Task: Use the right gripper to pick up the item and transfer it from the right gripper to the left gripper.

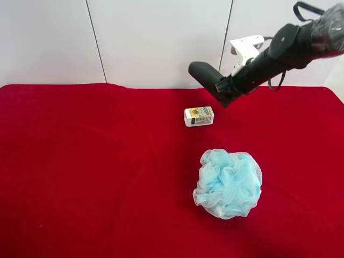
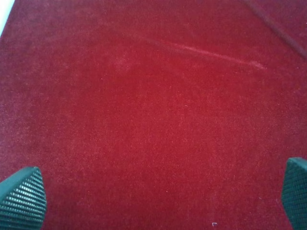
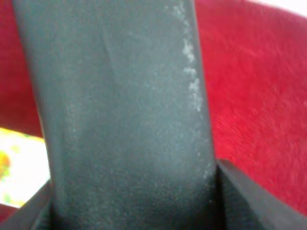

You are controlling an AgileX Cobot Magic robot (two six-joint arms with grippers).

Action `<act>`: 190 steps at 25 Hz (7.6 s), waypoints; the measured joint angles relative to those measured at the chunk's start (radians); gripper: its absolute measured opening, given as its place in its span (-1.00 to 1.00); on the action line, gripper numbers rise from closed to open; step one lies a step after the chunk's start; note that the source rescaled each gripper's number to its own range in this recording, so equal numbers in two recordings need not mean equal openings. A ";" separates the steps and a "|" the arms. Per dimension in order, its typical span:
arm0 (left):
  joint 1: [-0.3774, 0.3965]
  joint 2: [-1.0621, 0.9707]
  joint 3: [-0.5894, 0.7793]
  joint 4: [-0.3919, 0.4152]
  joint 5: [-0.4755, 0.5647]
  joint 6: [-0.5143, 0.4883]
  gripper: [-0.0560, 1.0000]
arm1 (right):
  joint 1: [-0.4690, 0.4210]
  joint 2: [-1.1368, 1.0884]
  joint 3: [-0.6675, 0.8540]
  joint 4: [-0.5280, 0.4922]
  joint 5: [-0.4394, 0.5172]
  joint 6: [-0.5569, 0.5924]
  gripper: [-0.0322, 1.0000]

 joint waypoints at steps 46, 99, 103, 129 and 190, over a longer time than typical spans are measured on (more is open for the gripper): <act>0.000 0.297 -0.011 -0.156 -0.152 -0.020 0.97 | 0.573 -0.086 0.000 0.359 -0.275 -0.499 -0.81; 0.000 1.408 -0.302 -1.712 -0.490 1.381 0.87 | 0.648 -0.086 0.000 0.367 -0.348 -0.393 -0.86; 0.001 1.408 -0.304 -1.713 -0.491 1.381 0.53 | 0.651 -0.086 0.000 0.367 -0.355 -0.393 -0.86; 0.002 1.408 -0.312 -1.729 -0.472 1.392 -0.88 | 0.652 -0.086 0.002 0.366 -0.431 -0.391 -0.32; 0.002 1.408 -0.312 -1.717 -0.483 1.391 -0.89 | 0.653 -0.149 0.001 0.523 -0.416 -0.448 0.99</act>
